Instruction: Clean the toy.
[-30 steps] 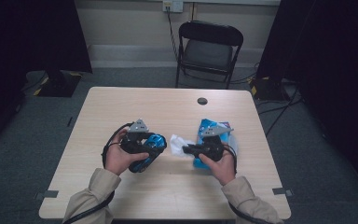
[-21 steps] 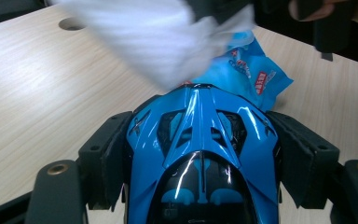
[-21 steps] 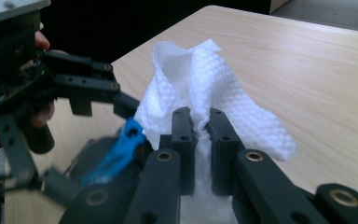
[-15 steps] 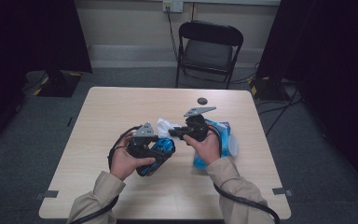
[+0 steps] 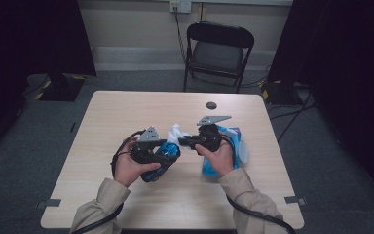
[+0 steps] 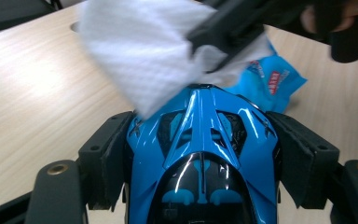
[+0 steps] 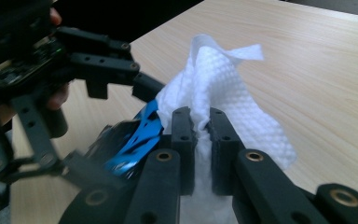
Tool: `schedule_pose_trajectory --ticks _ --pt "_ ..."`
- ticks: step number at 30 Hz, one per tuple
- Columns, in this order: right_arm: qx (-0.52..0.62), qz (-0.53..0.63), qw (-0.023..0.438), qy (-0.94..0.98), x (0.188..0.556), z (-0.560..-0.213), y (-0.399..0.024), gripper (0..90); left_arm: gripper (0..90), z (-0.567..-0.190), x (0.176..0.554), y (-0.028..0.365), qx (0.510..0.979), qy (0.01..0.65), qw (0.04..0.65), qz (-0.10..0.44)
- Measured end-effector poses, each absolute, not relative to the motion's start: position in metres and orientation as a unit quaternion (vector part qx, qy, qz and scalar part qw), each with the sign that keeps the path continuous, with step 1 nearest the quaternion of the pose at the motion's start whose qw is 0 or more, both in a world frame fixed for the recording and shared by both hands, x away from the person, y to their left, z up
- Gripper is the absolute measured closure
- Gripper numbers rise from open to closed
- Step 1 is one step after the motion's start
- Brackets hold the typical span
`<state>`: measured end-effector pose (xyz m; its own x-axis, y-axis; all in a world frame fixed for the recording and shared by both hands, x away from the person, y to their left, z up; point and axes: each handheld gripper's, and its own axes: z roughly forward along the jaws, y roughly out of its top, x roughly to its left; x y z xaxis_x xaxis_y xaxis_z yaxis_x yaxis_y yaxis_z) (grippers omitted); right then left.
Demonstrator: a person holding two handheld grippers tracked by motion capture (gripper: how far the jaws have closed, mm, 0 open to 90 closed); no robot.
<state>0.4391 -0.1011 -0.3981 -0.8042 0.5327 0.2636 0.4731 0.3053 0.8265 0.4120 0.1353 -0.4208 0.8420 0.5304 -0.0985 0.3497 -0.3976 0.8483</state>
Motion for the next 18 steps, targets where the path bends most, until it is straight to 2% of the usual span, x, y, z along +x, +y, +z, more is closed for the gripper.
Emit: schedule_pose_trajectory --ticks 18 --pt "0.286 0.509 0.011 0.812 0.407 -0.408 -0.108 83.4 26.3 -0.42 0.414 0.142 0.822 0.281 0.483 0.108"
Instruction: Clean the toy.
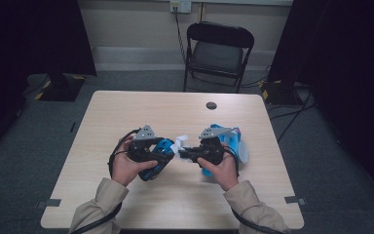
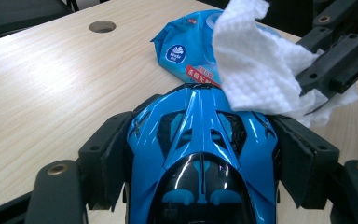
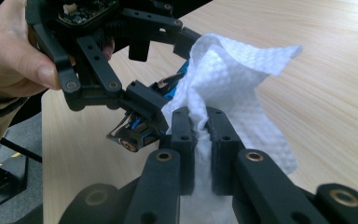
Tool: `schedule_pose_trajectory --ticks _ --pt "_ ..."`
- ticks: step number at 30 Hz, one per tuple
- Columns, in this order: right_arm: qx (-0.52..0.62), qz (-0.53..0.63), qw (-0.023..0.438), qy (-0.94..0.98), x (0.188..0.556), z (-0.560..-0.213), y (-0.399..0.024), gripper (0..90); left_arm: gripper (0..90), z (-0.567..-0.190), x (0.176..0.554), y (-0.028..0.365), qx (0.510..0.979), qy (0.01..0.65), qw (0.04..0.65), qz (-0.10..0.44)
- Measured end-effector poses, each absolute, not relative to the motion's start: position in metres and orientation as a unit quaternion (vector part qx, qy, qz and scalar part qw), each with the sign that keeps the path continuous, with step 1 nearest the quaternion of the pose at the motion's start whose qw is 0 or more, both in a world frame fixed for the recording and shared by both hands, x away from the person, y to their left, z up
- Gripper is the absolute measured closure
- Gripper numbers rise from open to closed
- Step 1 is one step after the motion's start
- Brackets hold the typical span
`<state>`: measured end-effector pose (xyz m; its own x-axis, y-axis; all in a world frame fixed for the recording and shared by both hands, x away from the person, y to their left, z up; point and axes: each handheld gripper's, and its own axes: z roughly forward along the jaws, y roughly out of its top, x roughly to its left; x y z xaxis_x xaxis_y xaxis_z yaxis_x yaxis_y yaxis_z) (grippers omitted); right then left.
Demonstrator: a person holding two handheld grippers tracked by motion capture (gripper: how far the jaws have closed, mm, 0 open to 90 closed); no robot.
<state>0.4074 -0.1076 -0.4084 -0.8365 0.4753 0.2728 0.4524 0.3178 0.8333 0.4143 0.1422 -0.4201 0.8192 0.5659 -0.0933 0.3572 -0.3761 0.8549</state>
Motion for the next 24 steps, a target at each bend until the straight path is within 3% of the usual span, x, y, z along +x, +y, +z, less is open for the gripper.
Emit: schedule_pose_trajectory --ticks 11,24 --pt "0.288 0.53 0.013 0.797 0.402 -0.402 -0.121 83.3 26.3 -0.417 0.416 0.149 0.813 0.289 0.492 0.111" --pt "0.333 0.541 0.049 0.771 0.439 -0.384 -0.12 83.2 26.3 -0.416 0.414 0.141 0.819 0.273 0.493 0.105"
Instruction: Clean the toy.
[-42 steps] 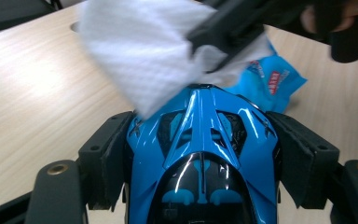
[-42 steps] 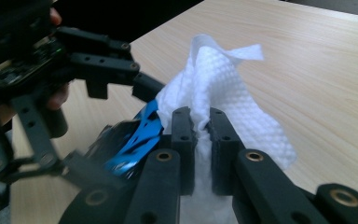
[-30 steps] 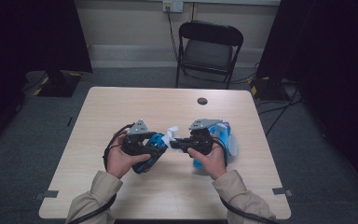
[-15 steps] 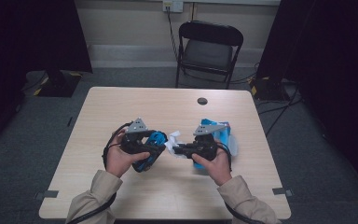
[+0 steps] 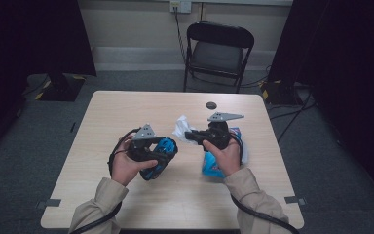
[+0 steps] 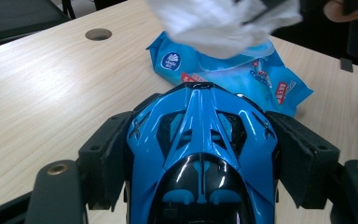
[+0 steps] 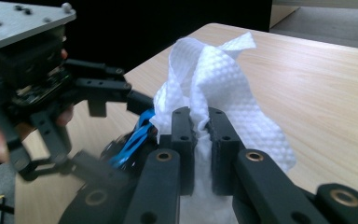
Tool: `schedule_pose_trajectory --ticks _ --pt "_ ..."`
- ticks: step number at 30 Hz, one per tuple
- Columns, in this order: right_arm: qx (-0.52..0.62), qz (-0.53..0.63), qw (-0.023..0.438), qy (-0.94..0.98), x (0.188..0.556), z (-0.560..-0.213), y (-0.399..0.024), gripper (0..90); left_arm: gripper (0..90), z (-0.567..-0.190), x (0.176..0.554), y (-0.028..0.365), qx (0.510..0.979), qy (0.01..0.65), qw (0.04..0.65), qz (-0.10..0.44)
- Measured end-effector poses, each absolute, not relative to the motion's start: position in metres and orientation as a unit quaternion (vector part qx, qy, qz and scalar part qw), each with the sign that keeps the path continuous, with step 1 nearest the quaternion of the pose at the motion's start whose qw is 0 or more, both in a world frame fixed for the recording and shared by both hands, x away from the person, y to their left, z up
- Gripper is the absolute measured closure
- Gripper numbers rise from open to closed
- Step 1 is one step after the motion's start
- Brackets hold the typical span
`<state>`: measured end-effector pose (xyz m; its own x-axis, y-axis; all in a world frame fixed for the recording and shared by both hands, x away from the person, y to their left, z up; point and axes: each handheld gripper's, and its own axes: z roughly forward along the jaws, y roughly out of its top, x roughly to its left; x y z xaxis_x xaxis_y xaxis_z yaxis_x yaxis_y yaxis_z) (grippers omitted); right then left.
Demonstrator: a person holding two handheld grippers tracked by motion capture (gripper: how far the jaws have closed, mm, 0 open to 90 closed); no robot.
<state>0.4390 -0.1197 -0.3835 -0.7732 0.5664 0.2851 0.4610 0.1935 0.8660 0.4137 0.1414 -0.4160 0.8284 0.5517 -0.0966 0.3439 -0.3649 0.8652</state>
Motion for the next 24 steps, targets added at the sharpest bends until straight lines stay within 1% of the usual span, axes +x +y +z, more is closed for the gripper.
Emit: schedule_pose_trajectory --ticks 9,24 --pt "0.341 0.529 0.048 0.776 0.452 -0.385 -0.103 83.2 26.3 -0.414 0.412 0.14 0.818 0.268 0.499 0.101" --pt "0.331 0.509 0.033 0.794 0.453 -0.392 -0.085 83.1 26.3 -0.416 0.412 0.137 0.822 0.264 0.495 0.099"
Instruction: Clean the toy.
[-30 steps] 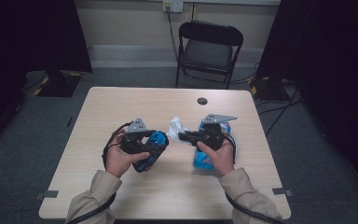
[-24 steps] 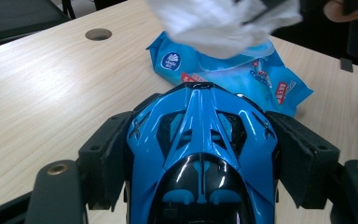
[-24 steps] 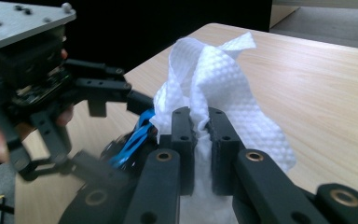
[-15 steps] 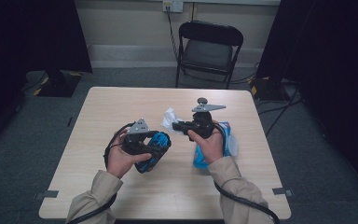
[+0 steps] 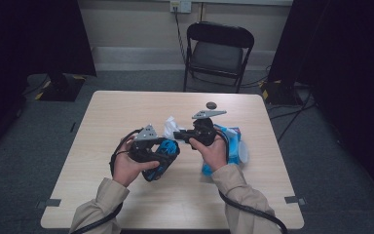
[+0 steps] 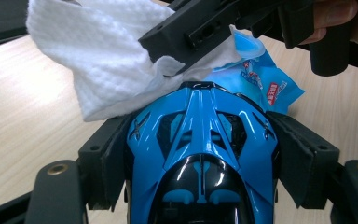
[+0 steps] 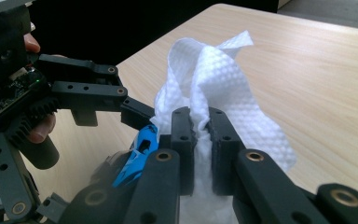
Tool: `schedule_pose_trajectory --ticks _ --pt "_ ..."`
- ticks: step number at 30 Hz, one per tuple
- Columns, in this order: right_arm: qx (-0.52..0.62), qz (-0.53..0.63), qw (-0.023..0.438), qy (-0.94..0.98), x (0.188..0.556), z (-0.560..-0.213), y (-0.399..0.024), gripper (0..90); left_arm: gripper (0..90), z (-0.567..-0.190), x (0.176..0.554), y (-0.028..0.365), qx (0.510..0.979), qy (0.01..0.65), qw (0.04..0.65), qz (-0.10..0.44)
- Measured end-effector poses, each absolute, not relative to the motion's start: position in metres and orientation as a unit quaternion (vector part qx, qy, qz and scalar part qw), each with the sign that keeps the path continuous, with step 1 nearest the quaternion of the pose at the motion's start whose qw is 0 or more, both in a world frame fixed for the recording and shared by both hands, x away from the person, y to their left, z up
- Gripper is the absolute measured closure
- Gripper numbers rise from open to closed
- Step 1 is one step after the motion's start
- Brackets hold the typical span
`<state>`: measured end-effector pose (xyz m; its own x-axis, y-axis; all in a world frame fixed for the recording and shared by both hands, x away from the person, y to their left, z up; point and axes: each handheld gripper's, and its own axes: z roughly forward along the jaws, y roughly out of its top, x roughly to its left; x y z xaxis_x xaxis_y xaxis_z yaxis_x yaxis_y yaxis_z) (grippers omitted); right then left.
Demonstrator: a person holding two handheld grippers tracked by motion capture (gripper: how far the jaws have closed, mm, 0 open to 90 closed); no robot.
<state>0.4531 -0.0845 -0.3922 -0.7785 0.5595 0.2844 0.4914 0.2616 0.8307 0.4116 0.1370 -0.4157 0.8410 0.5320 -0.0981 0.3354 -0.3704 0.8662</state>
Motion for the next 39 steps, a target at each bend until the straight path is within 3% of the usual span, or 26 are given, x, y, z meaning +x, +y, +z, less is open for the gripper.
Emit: schedule_pose_trajectory --ticks 39 --pt "0.279 0.501 0.013 0.819 0.412 -0.409 -0.105 83.1 26.3 -0.424 0.419 0.149 0.817 0.293 0.485 0.108"
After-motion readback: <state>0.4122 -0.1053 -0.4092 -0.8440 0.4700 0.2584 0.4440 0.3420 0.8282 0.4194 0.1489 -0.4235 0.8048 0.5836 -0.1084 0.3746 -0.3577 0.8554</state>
